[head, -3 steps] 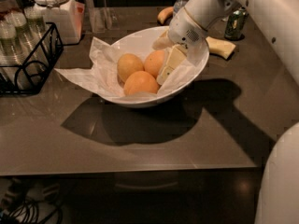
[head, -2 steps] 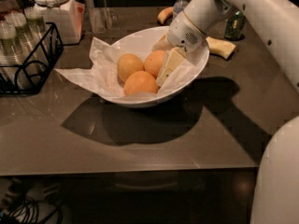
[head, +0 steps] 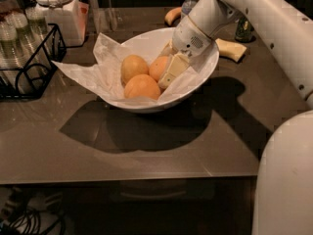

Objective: Pick orange from white bowl

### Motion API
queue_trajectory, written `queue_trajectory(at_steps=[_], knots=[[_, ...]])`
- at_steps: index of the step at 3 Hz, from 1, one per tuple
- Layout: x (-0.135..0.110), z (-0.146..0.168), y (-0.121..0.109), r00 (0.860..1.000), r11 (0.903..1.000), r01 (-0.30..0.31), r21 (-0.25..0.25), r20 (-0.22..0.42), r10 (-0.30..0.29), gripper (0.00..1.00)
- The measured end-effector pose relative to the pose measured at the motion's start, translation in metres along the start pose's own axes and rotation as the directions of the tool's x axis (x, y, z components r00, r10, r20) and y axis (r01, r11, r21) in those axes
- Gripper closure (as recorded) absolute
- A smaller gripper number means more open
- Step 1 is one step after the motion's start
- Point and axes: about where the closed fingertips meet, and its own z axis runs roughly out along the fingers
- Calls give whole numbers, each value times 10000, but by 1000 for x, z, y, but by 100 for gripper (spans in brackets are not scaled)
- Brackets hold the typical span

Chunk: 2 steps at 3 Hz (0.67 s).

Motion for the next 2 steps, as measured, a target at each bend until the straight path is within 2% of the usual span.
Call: queue_trajectory(at_steps=[1,2], knots=[[0,-4,1,10000,9996,12,273,28,-13,96],[-10,-23,7,9996,9941,257,1055,-154,-242,100]])
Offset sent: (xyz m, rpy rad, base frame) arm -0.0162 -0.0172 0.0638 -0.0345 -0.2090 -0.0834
